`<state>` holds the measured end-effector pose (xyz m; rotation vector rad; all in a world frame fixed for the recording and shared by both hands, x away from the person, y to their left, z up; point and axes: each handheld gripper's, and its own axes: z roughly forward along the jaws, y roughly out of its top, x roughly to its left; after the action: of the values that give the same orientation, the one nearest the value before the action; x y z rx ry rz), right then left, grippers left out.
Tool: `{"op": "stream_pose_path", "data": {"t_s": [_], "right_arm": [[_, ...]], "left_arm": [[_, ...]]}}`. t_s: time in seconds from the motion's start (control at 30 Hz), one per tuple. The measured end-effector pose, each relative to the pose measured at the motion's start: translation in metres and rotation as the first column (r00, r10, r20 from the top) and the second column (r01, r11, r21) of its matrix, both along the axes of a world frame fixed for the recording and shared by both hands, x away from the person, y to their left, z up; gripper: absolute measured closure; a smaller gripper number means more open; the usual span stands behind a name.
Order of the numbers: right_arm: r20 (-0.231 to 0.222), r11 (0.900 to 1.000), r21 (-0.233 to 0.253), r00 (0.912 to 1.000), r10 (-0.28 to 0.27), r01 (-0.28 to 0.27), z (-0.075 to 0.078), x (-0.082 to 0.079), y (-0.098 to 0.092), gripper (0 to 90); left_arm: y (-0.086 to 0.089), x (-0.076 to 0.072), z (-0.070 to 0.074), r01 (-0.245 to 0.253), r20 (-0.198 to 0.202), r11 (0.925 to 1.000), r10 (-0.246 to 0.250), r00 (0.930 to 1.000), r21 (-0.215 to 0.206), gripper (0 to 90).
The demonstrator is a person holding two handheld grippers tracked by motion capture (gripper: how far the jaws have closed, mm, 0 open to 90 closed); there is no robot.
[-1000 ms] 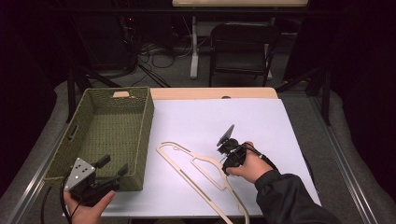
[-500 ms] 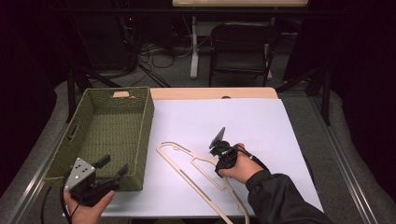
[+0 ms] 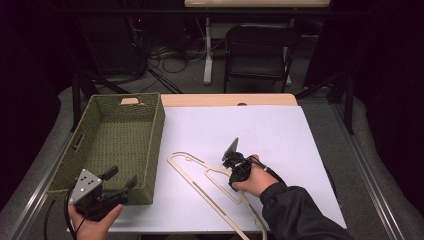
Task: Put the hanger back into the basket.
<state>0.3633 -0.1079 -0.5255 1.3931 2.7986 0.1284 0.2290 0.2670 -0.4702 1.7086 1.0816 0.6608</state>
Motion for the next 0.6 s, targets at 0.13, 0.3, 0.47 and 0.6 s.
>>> {"op": "stream_pose_path", "data": {"t_s": [0.13, 0.3, 0.47, 0.6], "right_arm": [[-0.013, 1.0, -0.004, 0.9999, -0.001, 0.001, -0.0006, 0.0014, -0.0003, 59.0], [-0.01, 1.0, -0.016, 0.9999, 0.0, 0.0, -0.0002, 0.002, -0.0004, 59.6], [0.005, 1.0, -0.004, 1.0, -0.006, 0.006, -0.0015, 0.0015, -0.0009, 62.0], [-0.003, 1.0, -0.023, 1.0, -0.005, 0.005, -0.0001, 0.0014, -0.0003, 63.5]], "left_arm": [[0.0001, 0.0, 0.0, -0.001, 0.001, 1.0, 0.001, 1.0, -0.001, 28.3], [0.0001, 0.0, 0.0002, 0.002, 0.0, 1.0, -0.002, 1.0, 0.003, 28.3], [0.0002, 0.0, 0.0001, -0.002, 0.002, 1.0, 0.002, 1.0, -0.001, 28.3], [0.0003, -0.0001, 0.0001, -0.002, 0.003, 1.0, 0.002, 1.0, 0.0, 28.3]]}}
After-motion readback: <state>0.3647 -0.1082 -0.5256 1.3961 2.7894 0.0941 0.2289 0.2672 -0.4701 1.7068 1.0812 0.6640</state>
